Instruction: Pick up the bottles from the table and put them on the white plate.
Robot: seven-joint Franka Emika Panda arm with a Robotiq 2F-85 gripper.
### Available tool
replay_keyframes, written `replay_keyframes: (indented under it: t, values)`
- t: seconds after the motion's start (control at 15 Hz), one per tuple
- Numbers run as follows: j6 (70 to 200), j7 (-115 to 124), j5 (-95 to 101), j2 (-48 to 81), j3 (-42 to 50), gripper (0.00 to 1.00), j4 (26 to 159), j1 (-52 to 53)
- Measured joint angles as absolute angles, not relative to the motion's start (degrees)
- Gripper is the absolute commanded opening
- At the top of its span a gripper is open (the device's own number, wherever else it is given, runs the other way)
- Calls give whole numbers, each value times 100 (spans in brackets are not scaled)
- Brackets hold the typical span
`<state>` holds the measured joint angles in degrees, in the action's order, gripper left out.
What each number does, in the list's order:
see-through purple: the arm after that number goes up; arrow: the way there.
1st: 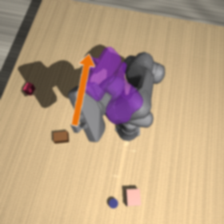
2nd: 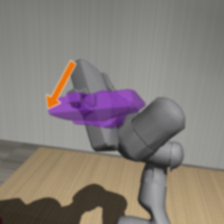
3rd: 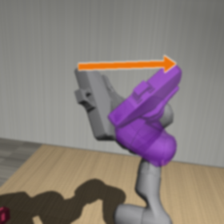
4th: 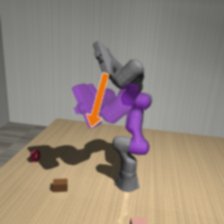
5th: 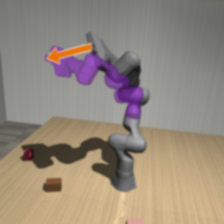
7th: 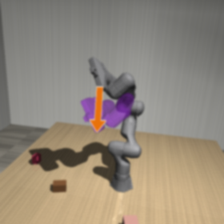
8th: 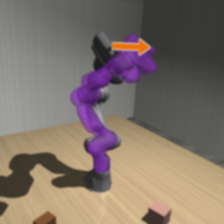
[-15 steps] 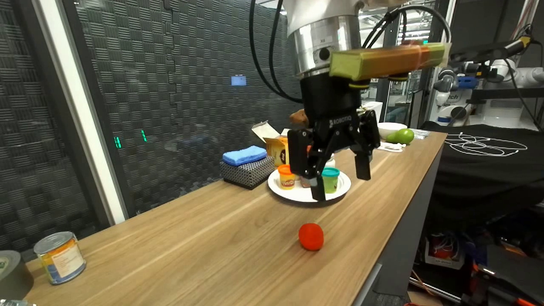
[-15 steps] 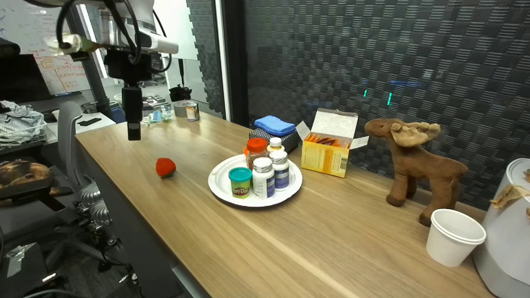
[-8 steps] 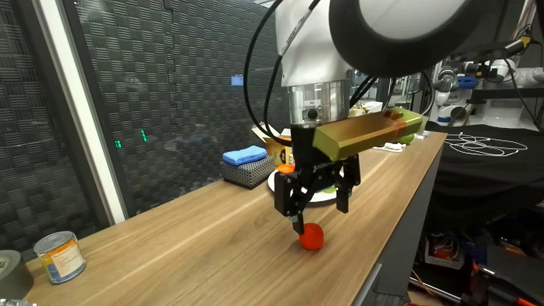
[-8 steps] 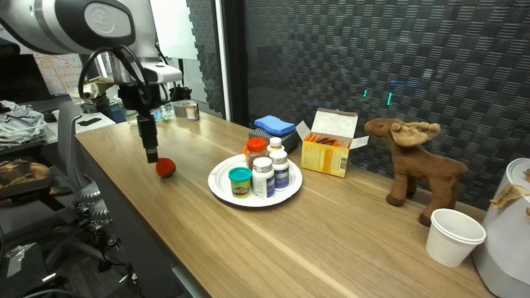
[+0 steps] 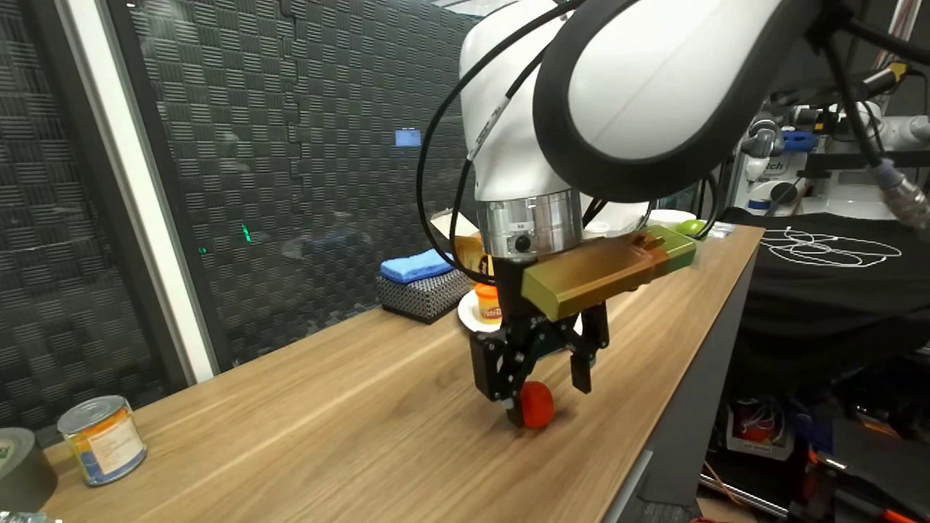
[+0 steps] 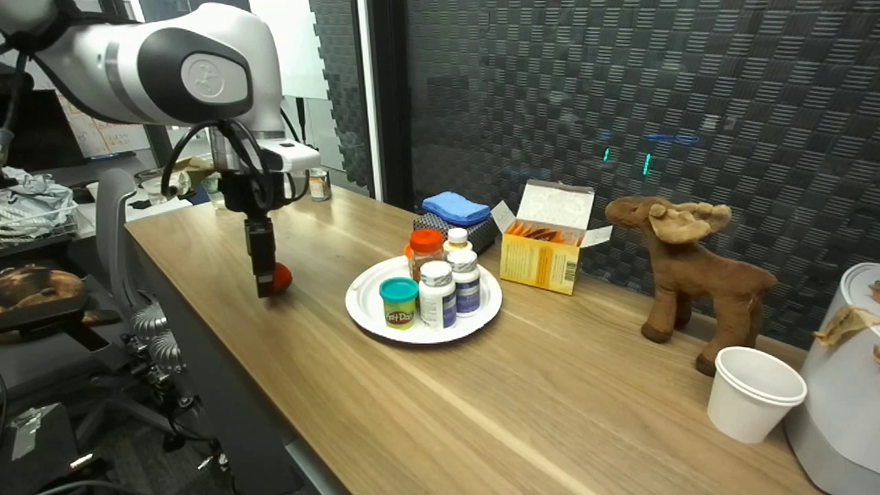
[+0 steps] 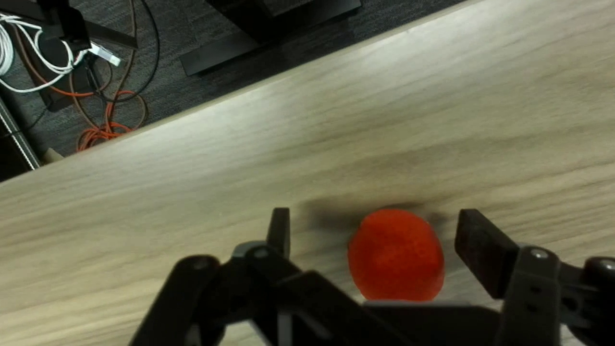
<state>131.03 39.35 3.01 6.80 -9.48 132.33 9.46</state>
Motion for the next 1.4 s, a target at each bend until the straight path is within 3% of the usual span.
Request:
replay_keyframes:
  t: [0.27,0.33,1.4]
  values:
    - [13102,3935,301,790,-918,27,13138,946]
    - [13102,3935,301,821,-910,23,13108,946]
    - [13515,5369,811,611,-260,23,12449,789]
